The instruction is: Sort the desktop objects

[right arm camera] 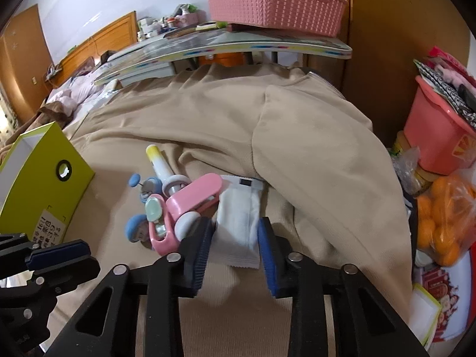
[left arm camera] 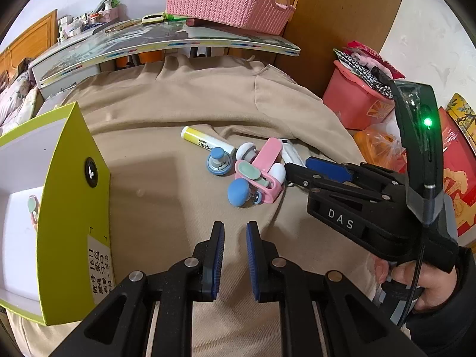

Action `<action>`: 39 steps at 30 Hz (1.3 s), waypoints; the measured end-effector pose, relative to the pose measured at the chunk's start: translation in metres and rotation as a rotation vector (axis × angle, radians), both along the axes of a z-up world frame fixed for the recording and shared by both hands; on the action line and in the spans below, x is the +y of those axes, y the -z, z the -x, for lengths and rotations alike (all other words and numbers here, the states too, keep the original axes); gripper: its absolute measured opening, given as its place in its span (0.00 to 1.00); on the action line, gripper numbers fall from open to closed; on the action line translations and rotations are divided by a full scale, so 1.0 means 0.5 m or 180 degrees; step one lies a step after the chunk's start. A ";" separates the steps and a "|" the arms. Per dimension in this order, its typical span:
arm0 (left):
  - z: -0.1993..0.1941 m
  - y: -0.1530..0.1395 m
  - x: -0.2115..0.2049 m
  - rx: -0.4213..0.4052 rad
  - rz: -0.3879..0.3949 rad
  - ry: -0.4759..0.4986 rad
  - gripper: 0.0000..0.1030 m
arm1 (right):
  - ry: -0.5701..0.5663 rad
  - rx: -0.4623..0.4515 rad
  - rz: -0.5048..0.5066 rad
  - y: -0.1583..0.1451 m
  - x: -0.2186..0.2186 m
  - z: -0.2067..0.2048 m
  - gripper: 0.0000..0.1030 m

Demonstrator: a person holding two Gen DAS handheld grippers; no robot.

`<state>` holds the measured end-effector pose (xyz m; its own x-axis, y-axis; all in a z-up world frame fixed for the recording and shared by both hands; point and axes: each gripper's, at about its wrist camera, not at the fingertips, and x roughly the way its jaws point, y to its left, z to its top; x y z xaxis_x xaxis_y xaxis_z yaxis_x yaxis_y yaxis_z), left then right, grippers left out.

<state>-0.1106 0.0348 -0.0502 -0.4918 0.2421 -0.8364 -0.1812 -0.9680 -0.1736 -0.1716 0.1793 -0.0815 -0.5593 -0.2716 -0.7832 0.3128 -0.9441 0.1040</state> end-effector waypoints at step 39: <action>0.044 0.027 0.034 0.0033 0.0123 0.0126 0.24 | -0.0101 0.0055 0.0054 -0.025 0.032 -0.115 0.30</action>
<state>-0.1327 0.0516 -0.0637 -0.4912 0.2291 -0.8404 -0.2212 -0.9660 -0.1341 -0.1143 0.1954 -0.0692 -0.5635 -0.3027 -0.7686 0.3445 -0.9318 0.1144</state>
